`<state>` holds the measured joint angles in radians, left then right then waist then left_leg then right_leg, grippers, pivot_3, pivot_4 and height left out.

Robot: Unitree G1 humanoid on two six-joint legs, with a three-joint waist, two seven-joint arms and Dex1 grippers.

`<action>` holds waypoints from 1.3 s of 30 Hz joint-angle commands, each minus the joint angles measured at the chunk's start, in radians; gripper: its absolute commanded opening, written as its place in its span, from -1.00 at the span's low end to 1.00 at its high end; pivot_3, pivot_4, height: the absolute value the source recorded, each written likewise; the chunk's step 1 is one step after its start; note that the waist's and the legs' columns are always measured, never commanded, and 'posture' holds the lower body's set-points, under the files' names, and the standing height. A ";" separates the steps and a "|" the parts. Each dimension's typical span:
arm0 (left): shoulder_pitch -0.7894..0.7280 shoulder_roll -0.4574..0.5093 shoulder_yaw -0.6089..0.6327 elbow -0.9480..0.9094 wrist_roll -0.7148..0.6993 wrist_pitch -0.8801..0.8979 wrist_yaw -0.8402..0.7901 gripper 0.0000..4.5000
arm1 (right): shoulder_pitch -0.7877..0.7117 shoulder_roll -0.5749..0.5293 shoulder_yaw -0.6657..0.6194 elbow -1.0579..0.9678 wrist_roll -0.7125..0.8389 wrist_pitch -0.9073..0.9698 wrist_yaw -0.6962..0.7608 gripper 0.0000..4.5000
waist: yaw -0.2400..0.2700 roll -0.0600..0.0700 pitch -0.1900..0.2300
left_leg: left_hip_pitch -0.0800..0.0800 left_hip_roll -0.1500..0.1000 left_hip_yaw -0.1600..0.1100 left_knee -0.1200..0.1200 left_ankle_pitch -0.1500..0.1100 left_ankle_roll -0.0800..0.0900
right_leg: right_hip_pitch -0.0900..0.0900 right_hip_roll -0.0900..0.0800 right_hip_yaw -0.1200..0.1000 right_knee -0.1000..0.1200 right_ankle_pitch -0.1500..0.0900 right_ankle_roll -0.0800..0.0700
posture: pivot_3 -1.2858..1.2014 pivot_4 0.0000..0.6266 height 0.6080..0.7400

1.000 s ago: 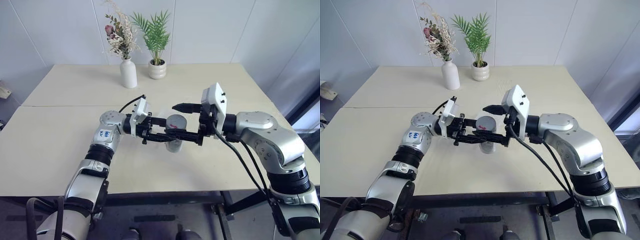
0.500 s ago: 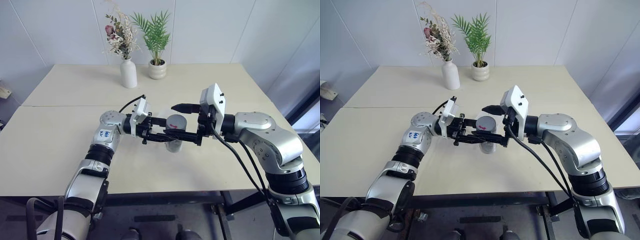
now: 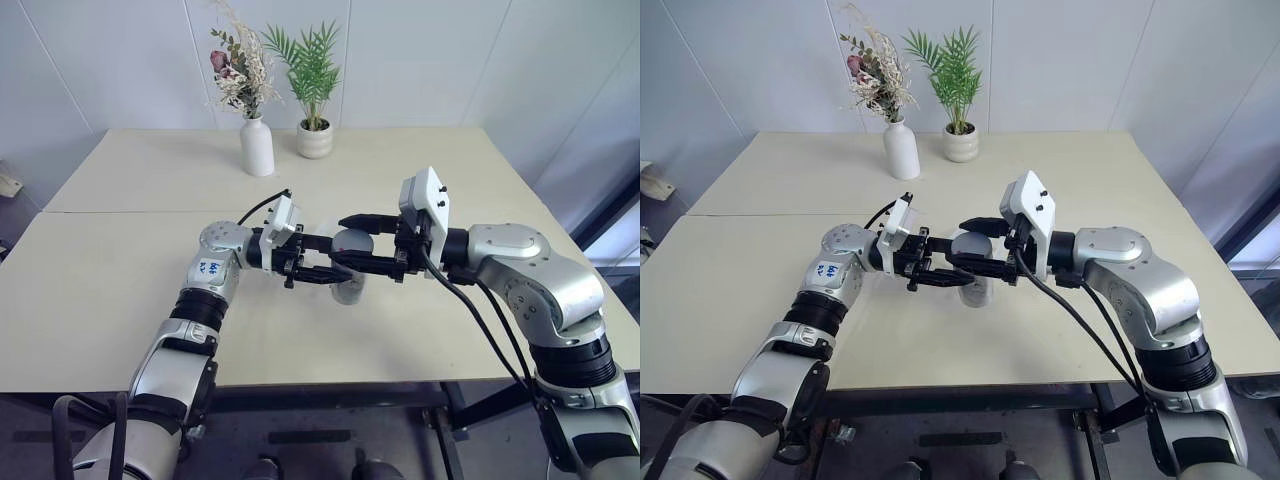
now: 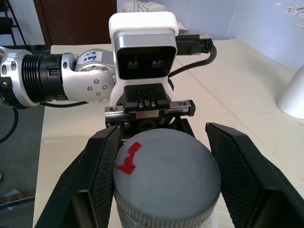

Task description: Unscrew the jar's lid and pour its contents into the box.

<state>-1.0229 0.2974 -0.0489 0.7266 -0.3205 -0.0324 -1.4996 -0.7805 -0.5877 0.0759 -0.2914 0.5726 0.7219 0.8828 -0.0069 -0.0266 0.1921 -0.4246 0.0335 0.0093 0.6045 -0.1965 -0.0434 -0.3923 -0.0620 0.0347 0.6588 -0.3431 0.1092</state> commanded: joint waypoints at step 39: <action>0.057 -0.009 -0.013 -0.074 0.000 0.015 -0.030 -0.06 | -0.188 -0.028 -0.115 0.118 0.028 -0.108 0.150 0.13 | -0.001 0.000 0.000 | 0.000 0.000 0.000 0.000 0.000 0.000 | 0.000 0.000 0.000 0.000 0.000 0.000 | 0.03 -0.52 1.00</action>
<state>-1.0048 0.2851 -0.0181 0.6660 -0.3461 -0.0175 -1.4962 -0.8986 -0.5890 0.0757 -0.1533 0.5827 0.6808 1.0546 -0.0074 -0.0266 0.1921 -0.4246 0.0336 0.0093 0.6048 -0.1965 -0.0434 -0.3923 -0.0620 0.0347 0.6590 -0.3430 0.1093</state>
